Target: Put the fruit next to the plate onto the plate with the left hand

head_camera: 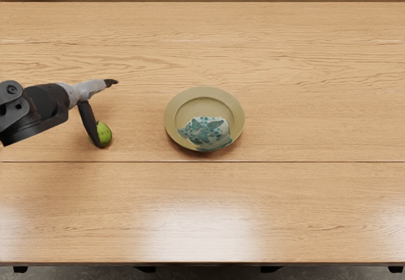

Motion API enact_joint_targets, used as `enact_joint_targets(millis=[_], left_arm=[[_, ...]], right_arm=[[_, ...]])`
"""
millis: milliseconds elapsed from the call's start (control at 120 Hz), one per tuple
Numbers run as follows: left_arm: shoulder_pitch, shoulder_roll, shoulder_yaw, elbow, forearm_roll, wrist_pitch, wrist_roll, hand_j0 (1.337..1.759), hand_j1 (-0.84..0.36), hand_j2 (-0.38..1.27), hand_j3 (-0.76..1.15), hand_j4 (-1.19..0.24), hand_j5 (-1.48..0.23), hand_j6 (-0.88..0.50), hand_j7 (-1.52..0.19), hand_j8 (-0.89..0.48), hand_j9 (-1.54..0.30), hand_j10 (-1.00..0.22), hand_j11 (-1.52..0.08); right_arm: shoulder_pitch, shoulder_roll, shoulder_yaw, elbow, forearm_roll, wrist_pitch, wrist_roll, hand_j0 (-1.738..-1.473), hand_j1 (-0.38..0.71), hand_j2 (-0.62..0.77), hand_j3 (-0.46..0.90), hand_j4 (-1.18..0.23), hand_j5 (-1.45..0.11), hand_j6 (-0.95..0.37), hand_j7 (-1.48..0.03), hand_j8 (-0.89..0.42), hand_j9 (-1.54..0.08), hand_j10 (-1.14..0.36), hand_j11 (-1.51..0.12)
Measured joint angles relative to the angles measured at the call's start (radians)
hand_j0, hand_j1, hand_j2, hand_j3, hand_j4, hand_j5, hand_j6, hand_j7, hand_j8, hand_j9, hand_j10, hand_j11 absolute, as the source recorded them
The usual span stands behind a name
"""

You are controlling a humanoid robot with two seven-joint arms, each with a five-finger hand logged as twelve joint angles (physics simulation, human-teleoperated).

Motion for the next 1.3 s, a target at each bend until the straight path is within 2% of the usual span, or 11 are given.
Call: enact_joint_targets(millis=[250,833,1300], left_arm=[[0.027,-0.011,0.049,0.0,0.008,0.02,0.0,1.658,0.34,0.0,0.0,-0.01,-0.01,-0.01,-0.01,-0.01,-0.01,-0.01,-0.01],[0.026,0.039,0.035,0.002,0.006,0.021,0.0,1.658,0.07,0.05,0.0,-0.24,-0.3,-0.24,-0.3,-0.24,-0.3,-0.24,-0.3],[0.034,0.023,0.034,0.002,0.002,0.02,0.0,1.658,-0.02,0.07,0.0,-0.32,-0.41,-0.32,-0.41,-0.32,-0.41,-0.32,-0.41]], right_arm=[[0.0,0.0,0.0,0.0,0.0,0.0,0.0,-1.658,-0.35,0.0,0.0,0.0,0.0,0.0,0.0,0.0,0.0,0.0,0.0],[0.0,0.0,0.0,0.0,0.0,0.0,0.0,-1.658,-0.35,0.0,0.0,0.0,0.0,0.0,0.0,0.0,0.0,0.0,0.0],[0.0,0.0,0.0,0.0,0.0,0.0,0.0,-1.658,-0.35,0.0,0.0,0.0,0.0,0.0,0.0,0.0,0.0,0.0,0.0]])
